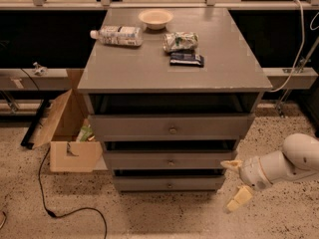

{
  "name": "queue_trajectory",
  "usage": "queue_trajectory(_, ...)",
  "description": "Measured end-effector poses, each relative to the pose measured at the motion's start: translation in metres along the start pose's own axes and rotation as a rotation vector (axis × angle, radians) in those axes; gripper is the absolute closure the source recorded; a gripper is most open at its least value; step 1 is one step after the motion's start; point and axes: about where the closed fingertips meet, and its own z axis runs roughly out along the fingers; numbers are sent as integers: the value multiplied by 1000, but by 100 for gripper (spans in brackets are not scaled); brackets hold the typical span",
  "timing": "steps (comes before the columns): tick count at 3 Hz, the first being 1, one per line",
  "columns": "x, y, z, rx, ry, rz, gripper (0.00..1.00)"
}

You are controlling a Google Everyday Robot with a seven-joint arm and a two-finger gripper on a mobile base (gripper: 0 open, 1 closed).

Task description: Open bottom drawer

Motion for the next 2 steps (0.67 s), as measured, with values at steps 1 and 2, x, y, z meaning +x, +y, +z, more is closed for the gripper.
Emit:
queue_trajectory(1, 0, 0, 0, 0, 0, 0, 0)
queue_trajectory(2, 16, -12, 26, -33, -4, -21, 0)
